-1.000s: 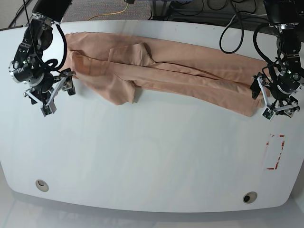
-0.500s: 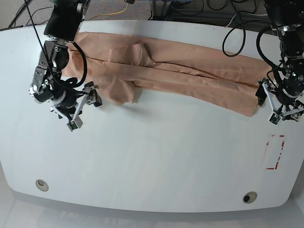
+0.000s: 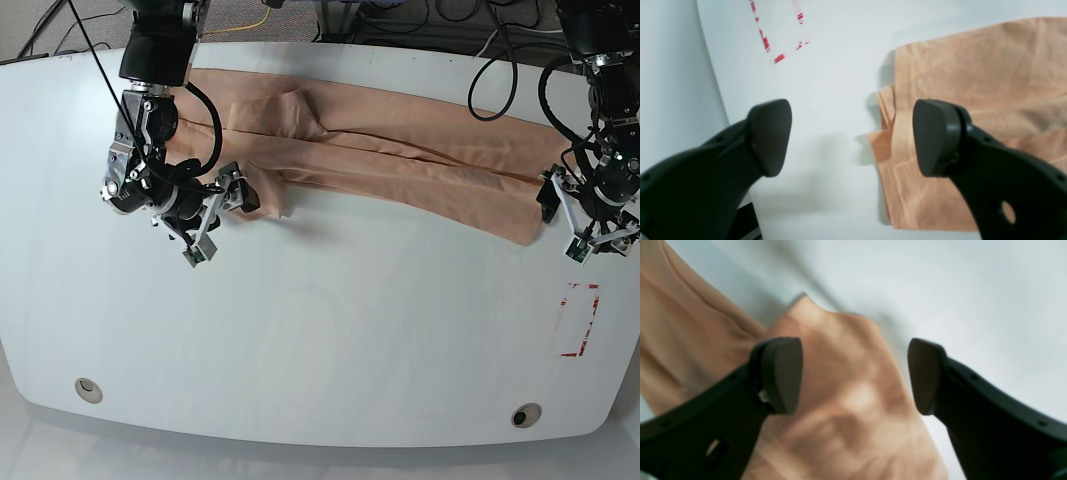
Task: Layout the t-shirt on the table in an organized manner, then fold the t-shirt properly
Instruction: 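Open the right gripper and move it toward the shirt's middle, then grasp the shirt end with the right gripper and fold it inward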
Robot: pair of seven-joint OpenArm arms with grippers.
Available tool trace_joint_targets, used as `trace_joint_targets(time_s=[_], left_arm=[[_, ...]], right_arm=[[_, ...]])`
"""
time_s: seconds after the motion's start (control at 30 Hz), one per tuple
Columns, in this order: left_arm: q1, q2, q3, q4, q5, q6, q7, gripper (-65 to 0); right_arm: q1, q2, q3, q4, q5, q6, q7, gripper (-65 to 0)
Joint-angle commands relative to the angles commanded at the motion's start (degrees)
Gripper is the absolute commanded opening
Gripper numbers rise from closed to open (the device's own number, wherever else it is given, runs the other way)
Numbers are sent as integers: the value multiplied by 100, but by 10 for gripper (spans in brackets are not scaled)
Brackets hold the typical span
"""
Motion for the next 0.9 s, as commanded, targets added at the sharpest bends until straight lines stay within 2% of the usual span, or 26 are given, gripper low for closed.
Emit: trace_joint_targets(time_s=[0.3,0.43,0.5,0.57,0.63,0.67,0.7,0.73,0.83,0.9], left_arm=[[9,9,0,-18,0,-9,0,-108],[0,9,0,-26,0,-9,0,-108],[-9,9,0,-26,0,-9,0,-108],[-9,9,9,-26,0,-9,0,-108],[-9,9,9,-26,0,-9,0,-108],[-9,9,18,-26,0,-9,0,-108],[-9,9,18,-26,0,-9,0,-108],[-9,9,18,-26,0,-9,0,-108],[-9,9,18,-26,0,-9,0,-108],[-9,9,26,-35,0,-9,0,-108]], right_arm=[[0,70,-26,-387,-9,0,149,-184],[-79,88,-334,-387,-9,0,246,-198],[-123,88,-457,-352,-9,0,264,-246],[-132,88,-527,-352,-9,0,273,-338],[-132,88,-536,-352,-9,0,273,-498],[-132,88,-536,-352,-9,0,273,-544],[-132,88,-536,-352,-9,0,273,-628],[-132,88,-536,-352,-9,0,273,-650],[-132,88,-536,-211,-9,0,264,-623],[-132,88,-527,-26,9,0,246,-629]])
